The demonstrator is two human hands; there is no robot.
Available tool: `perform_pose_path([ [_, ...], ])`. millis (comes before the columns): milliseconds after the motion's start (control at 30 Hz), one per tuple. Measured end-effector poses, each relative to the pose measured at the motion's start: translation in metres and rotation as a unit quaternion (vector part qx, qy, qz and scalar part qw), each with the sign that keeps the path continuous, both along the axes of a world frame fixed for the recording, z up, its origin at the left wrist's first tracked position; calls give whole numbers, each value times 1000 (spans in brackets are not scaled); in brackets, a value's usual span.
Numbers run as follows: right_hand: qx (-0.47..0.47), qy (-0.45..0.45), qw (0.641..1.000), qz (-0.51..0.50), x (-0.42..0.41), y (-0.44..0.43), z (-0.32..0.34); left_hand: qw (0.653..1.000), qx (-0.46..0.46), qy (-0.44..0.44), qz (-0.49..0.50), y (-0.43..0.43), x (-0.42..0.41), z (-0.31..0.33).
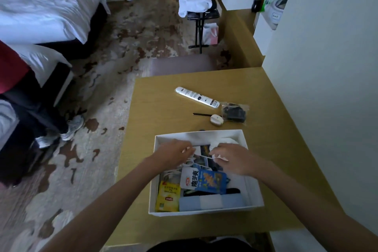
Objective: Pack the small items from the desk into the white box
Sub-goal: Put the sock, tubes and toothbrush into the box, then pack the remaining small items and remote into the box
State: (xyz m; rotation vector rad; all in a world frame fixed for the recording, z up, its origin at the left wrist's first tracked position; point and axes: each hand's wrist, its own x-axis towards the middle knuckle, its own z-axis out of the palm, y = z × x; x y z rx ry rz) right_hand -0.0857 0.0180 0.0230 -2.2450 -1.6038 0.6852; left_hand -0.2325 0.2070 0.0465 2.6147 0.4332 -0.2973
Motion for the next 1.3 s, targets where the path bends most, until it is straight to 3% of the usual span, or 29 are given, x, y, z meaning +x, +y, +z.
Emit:
perform_pose_path([
  [267,142,-10,988,-52,68,9,14,985,-55,-96,131,1,46,14],
  [467,96,18,988,-121,110,43,-5,980,-55,-99,166,18,76,4],
  [600,-7,18,992,-126,125,74,-24,990,-54,-6,133,42,96,-17],
  [933,-130,-93,978,-137,150,131,-80,986,-34,141,-77,77,159,-90],
  [1133,-69,-112,986,-103,161,134,-89,979,-51,132,-146,76,180,-116],
  [1300,13,5,983,-181,166,114,-82,971,-42,163,-171,75,188,-121],
])
